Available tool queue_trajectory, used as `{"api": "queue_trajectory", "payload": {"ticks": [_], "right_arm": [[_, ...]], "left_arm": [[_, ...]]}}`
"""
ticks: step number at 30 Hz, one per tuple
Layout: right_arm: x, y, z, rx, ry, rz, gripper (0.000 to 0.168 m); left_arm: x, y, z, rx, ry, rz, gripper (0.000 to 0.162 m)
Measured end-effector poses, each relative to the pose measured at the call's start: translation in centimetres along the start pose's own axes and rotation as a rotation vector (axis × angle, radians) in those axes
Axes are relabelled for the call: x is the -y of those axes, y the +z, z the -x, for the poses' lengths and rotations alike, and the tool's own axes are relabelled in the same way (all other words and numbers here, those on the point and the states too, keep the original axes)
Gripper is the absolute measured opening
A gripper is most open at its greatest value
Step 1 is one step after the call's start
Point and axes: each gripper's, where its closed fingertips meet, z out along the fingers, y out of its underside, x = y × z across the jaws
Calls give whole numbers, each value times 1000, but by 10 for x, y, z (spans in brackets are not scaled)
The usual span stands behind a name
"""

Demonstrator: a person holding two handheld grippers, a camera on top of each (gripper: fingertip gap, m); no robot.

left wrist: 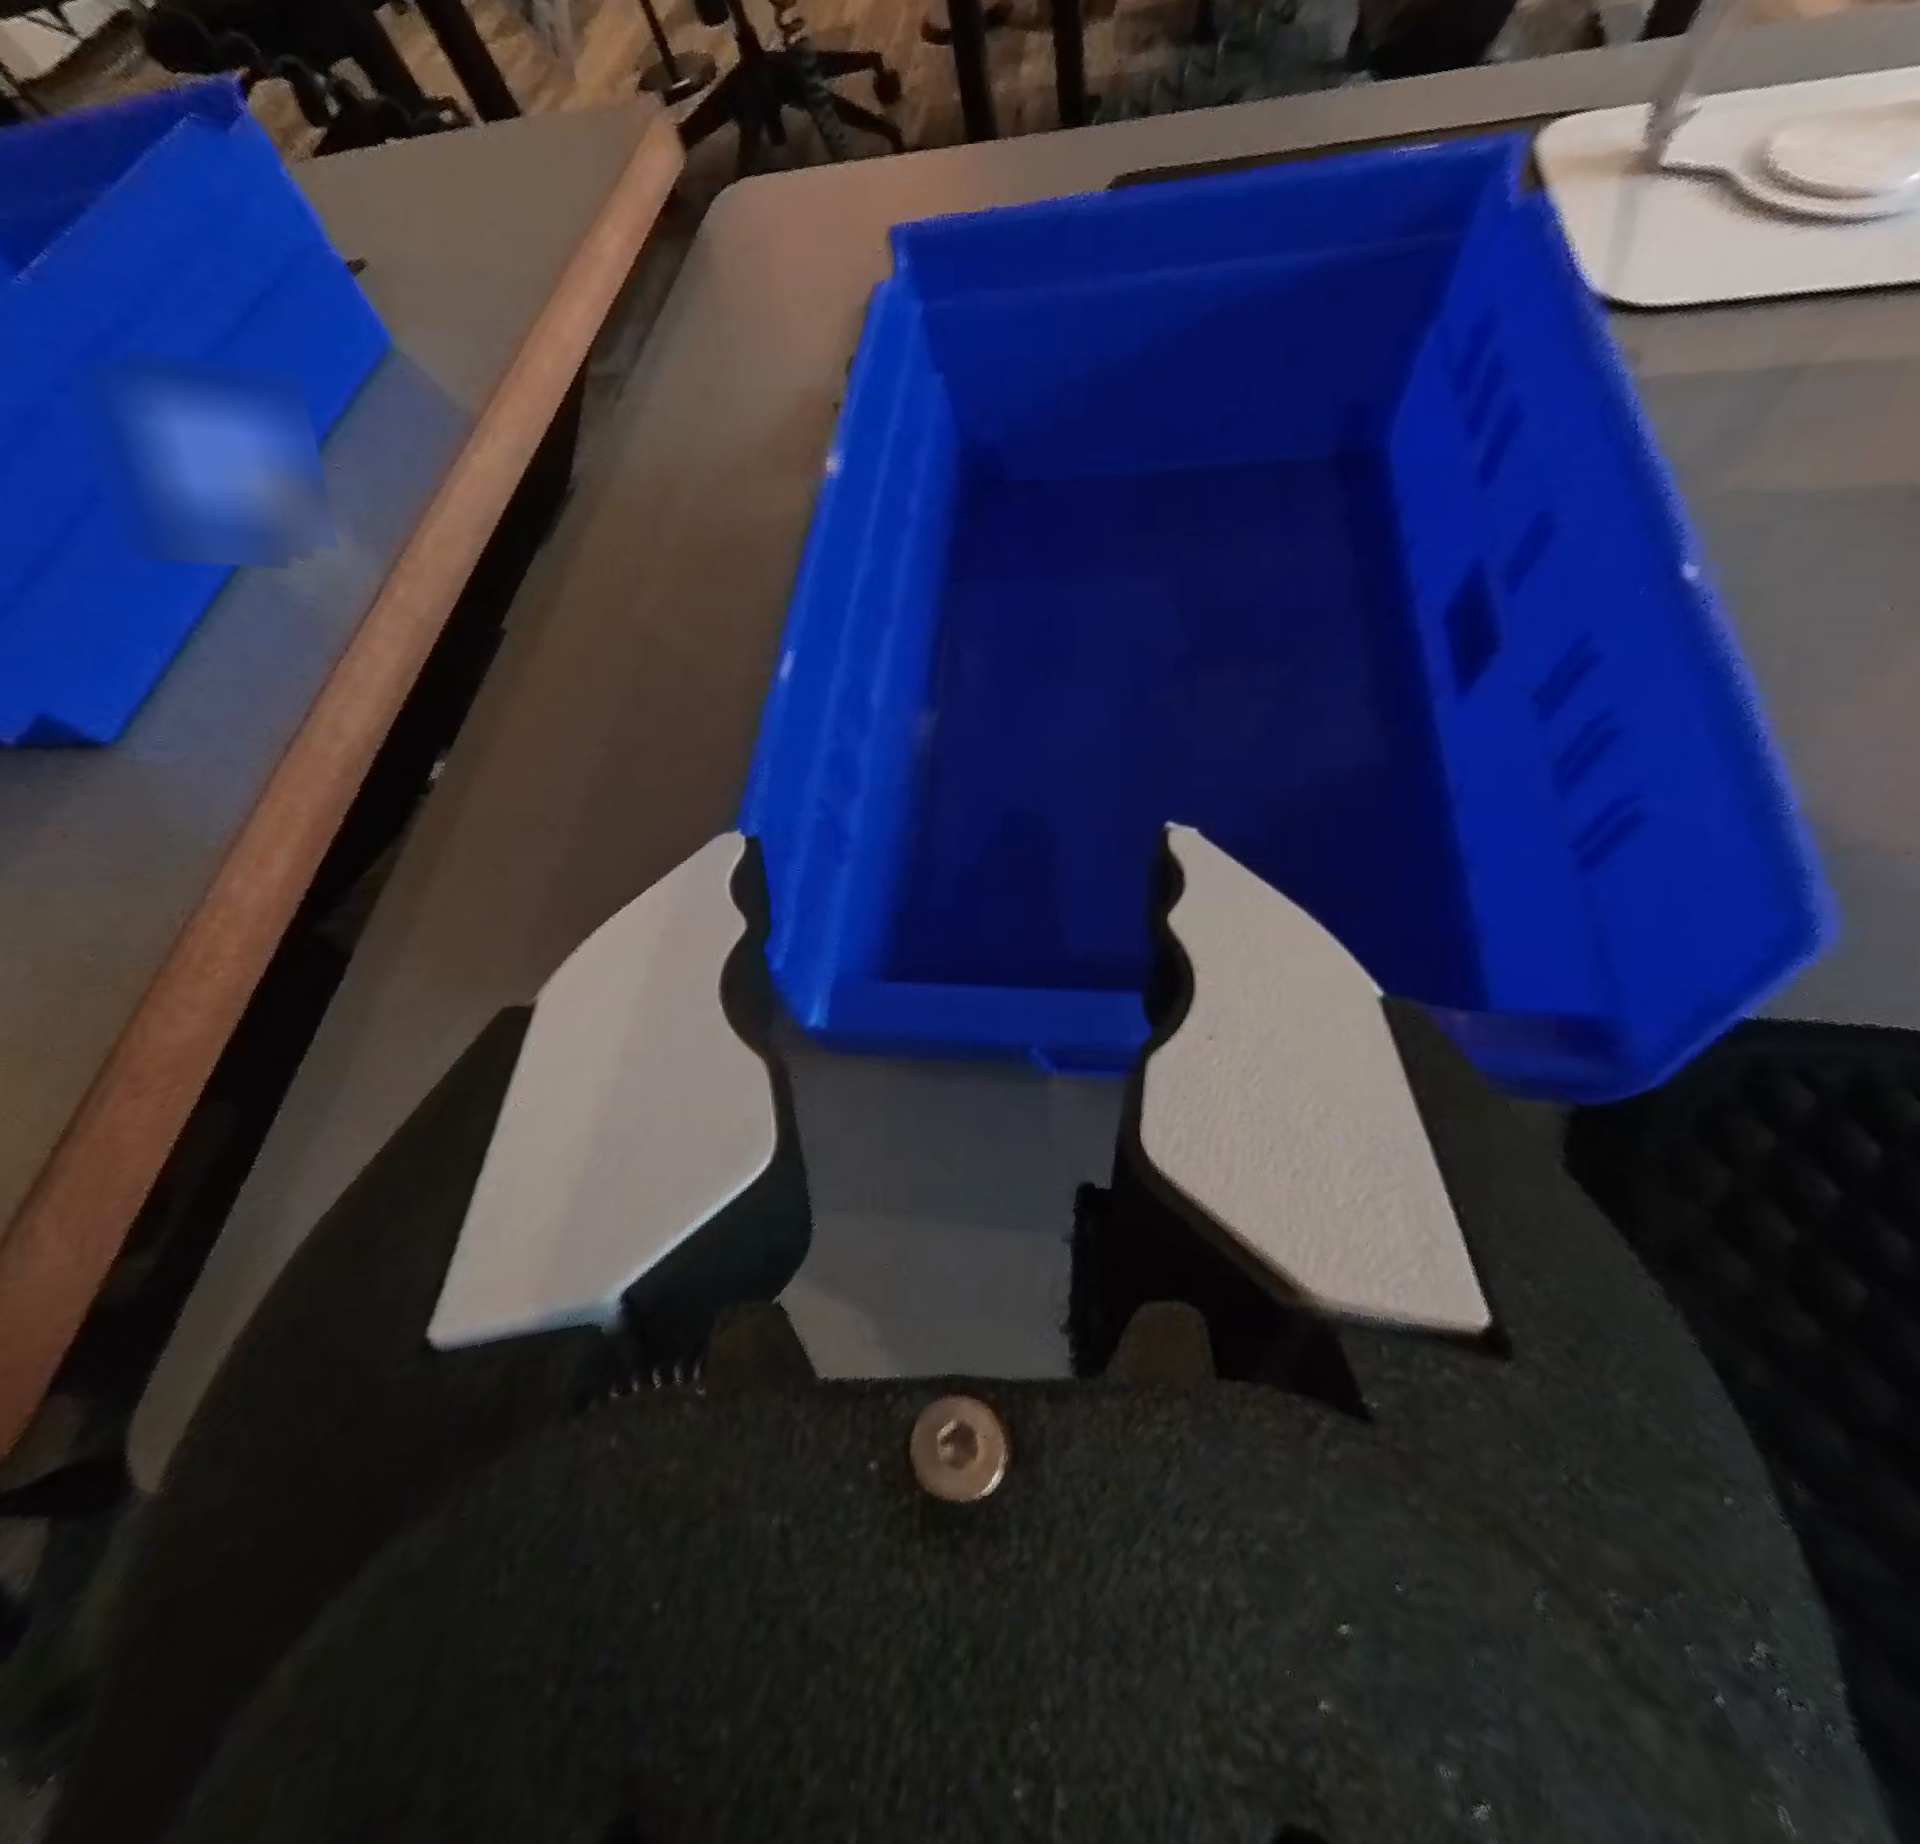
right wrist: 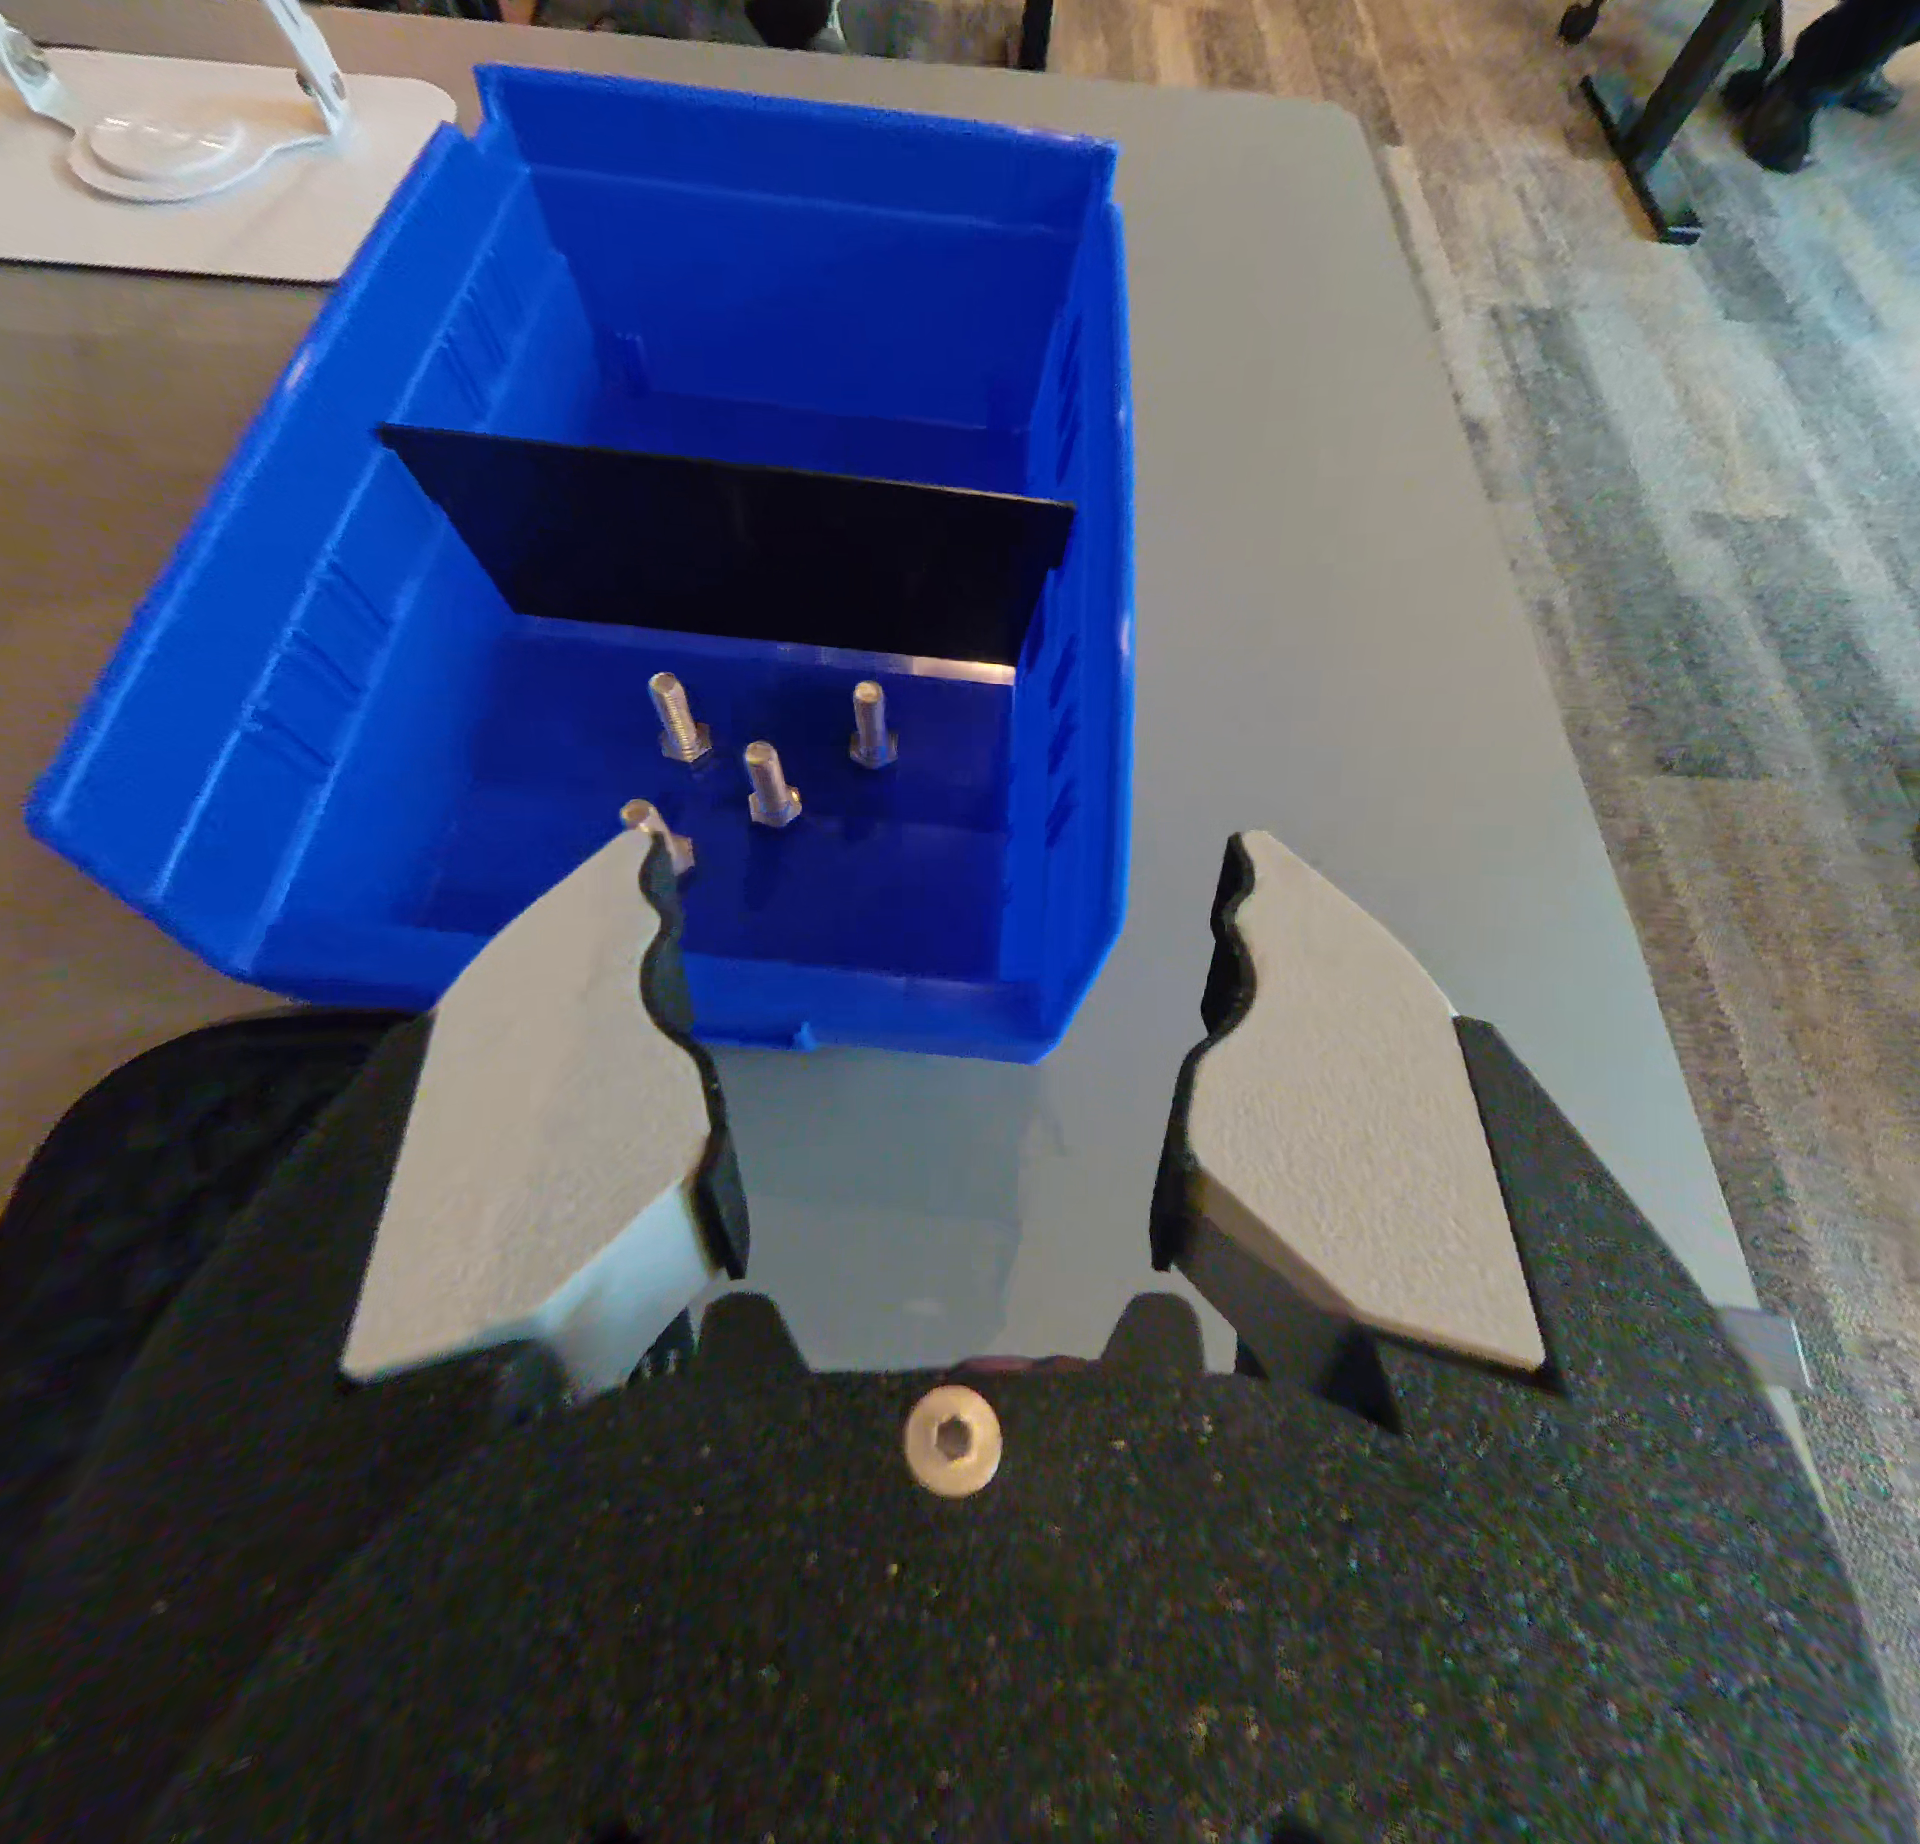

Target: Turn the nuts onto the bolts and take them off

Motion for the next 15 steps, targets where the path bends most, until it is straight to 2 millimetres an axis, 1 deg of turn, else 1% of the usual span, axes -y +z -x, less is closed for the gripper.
{"api": "queue_trajectory", "payload": {"ticks": [5,8,11,12,14,15], "right_arm": [[-2,14,-14,14,31,42,96],[-8,23,-20,13,44,82,90],[-13,28,-21,8,56,88,89],[-14,28,-21,3,53,88,86],[-20,31,-26,-17,54,116,79],[-23,33,-26,-11,62,136,71]], "left_arm": [[-4,5,31,48,-58,2,70],[-13,11,43,50,-82,41,71],[-18,14,45,51,-86,49,71],[-18,14,46,57,-81,46,71],[-18,13,45,63,-78,43,71],[-18,13,45,60,-79,41,71]]}}
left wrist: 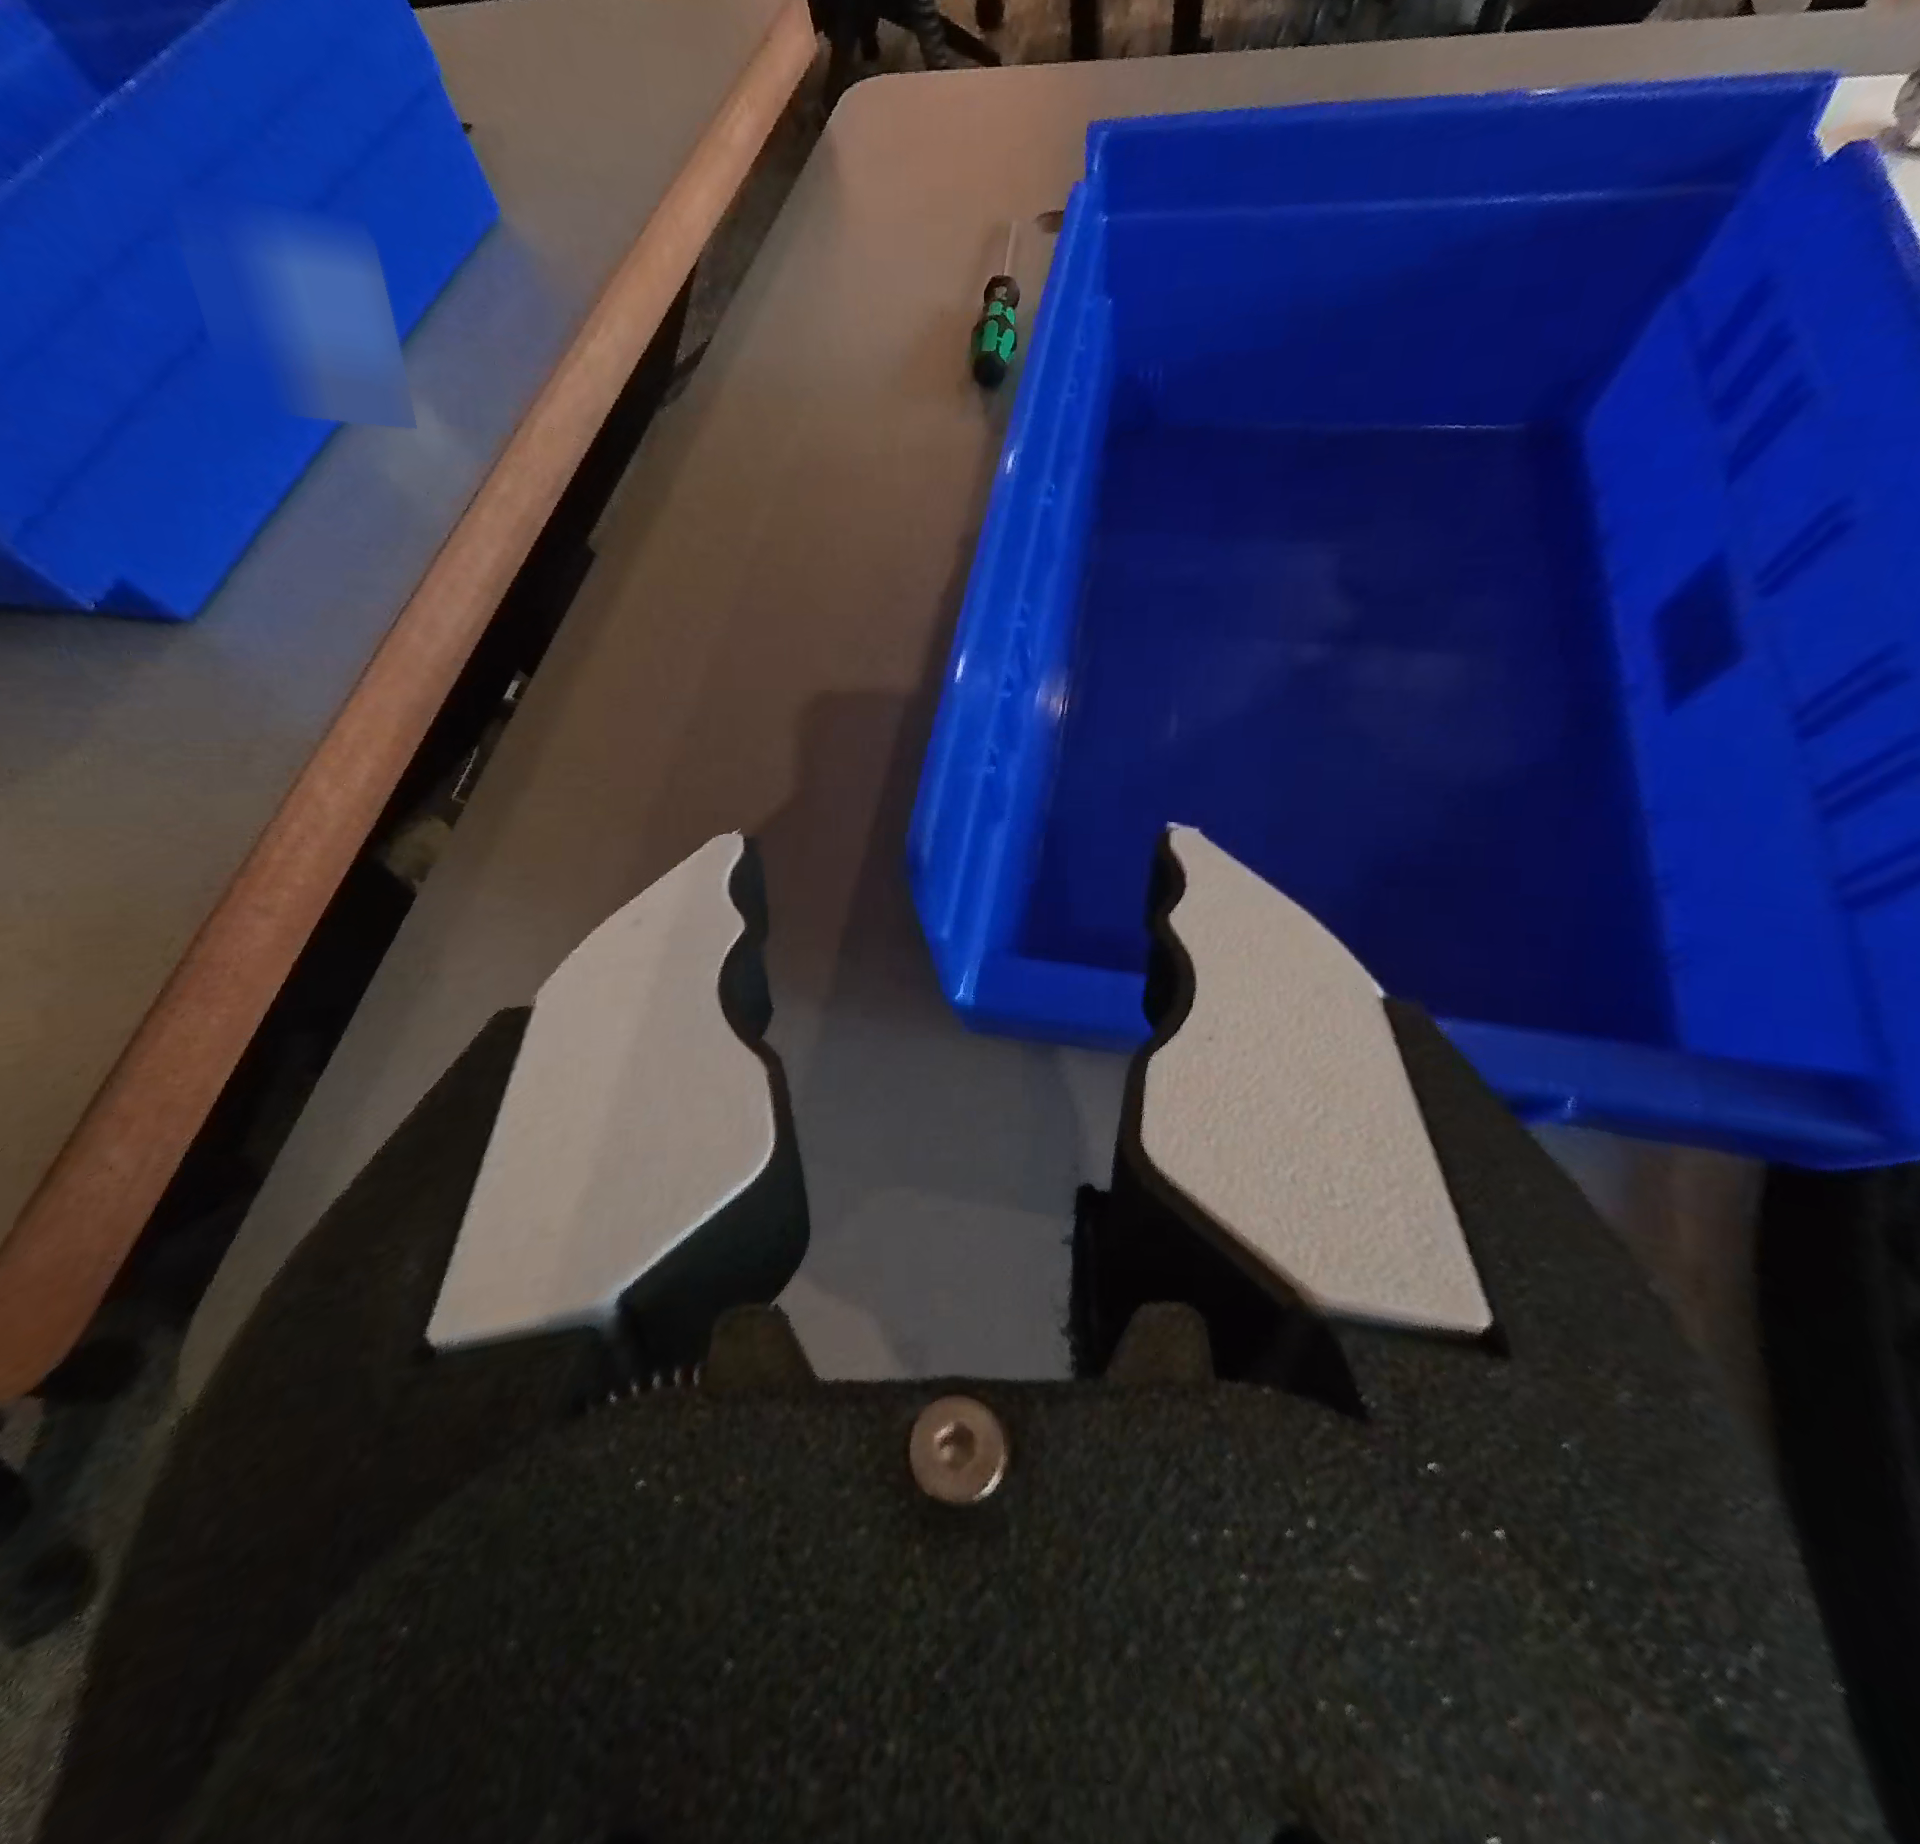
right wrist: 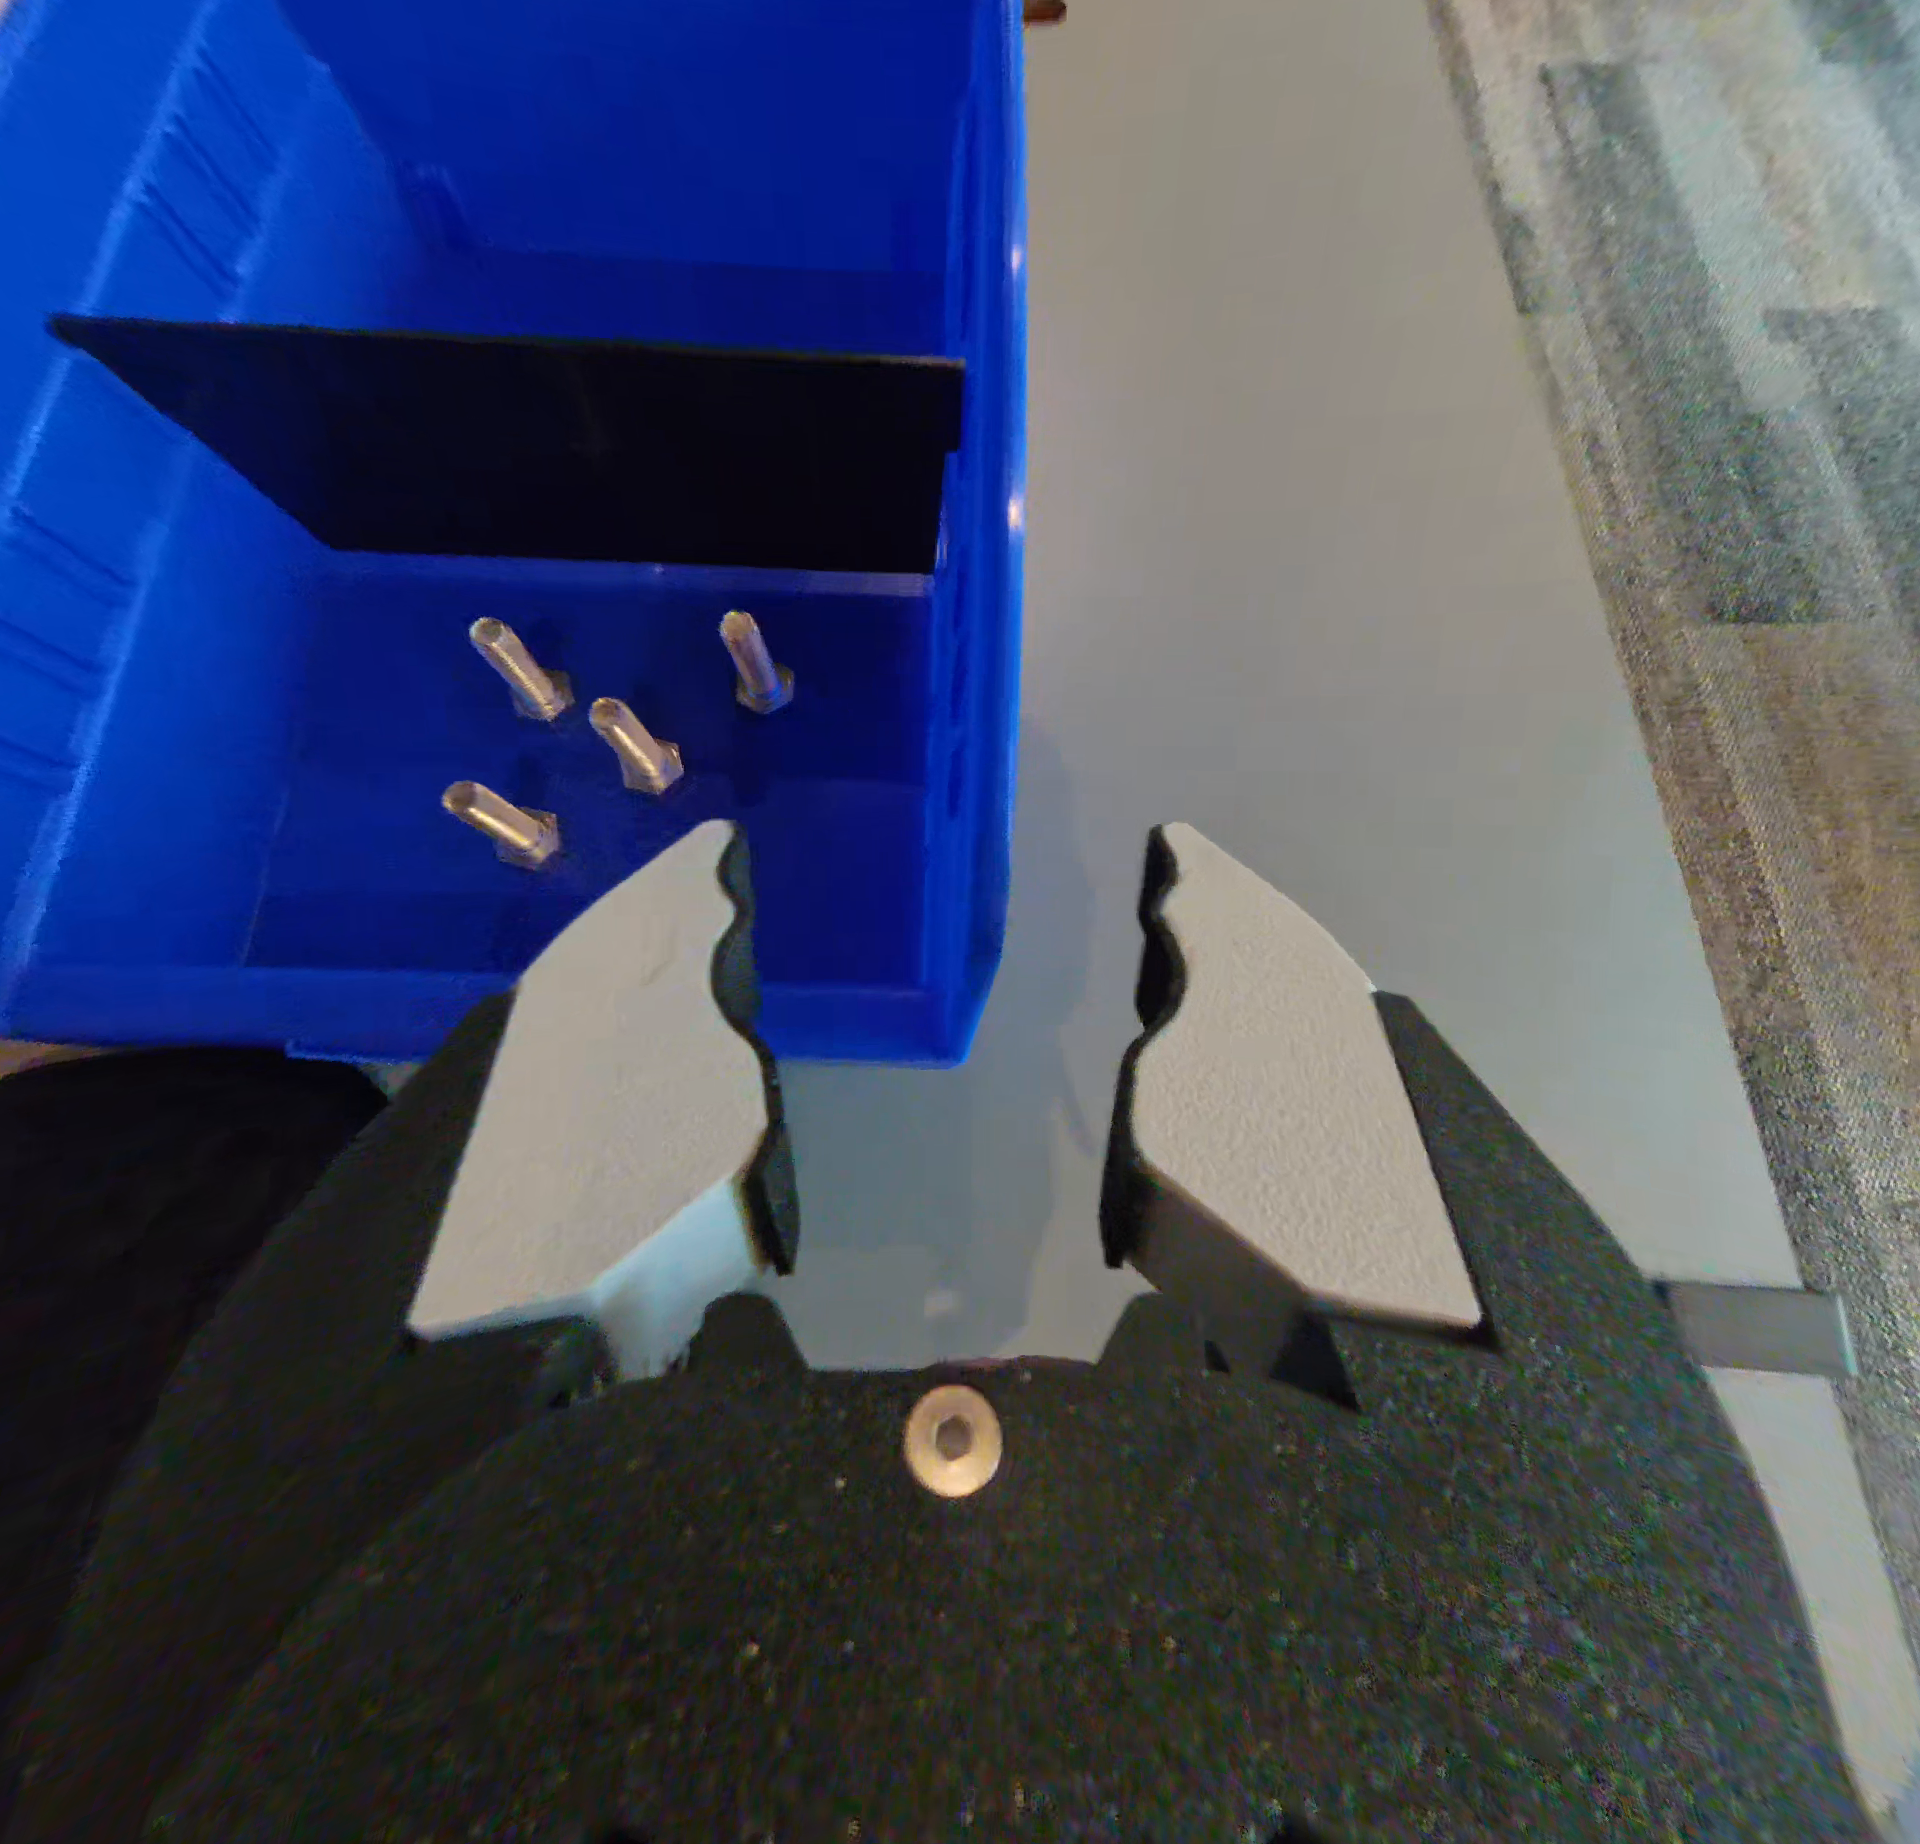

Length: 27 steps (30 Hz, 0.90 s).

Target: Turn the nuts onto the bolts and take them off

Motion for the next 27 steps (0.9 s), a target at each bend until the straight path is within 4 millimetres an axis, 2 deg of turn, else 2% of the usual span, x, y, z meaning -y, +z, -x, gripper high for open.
{"api": "queue_trajectory", "payload": {"ticks": [2,4,6,11,14,20,27], "right_arm": [[-2,5,0,10,-3,14,49],[-7,9,1,23,-33,43,20],[-8,11,-4,-9,-58,50,4],[-6,12,0,34,-96,38,3],[-6,13,13,97,-116,23,3],[-1,17,34,115,-237,14,5],[3,21,53,183,-263,-7,4]], "left_arm": [[1,0,-1,-5,0,0,71],[2,-2,-1,0,4,-5,70],[4,-5,-2,-3,10,-14,70],[11,-12,-9,-15,21,-42,70],[14,-13,-17,-36,31,-49,70],[19,-17,-34,-92,56,-59,69],[21,-19,-39,-109,59,-68,69]]}}
